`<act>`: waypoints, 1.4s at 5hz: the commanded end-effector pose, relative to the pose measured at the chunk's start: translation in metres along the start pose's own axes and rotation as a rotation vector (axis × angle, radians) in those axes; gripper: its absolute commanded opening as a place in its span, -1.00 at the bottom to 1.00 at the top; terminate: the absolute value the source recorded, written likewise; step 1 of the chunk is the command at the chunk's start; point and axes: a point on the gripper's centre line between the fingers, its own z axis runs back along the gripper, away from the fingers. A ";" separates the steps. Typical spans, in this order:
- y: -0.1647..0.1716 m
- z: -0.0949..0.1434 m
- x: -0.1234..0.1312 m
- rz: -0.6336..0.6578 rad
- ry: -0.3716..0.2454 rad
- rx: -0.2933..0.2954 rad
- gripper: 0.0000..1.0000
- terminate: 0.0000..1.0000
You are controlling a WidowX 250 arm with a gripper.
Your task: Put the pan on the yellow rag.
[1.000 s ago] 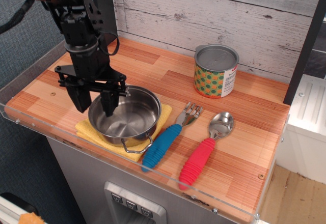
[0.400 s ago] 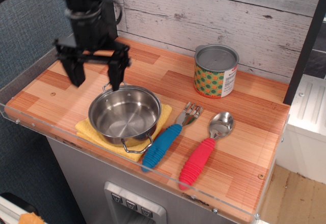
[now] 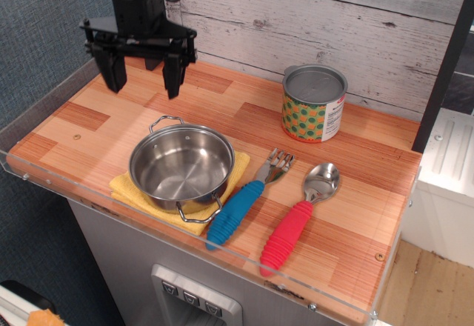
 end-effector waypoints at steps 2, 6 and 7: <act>-0.014 0.018 0.037 0.028 -0.117 0.014 1.00 -1.00; -0.071 0.033 0.046 -0.078 -0.136 -0.058 1.00 -1.00; -0.079 0.037 0.046 -0.083 -0.132 -0.106 1.00 -1.00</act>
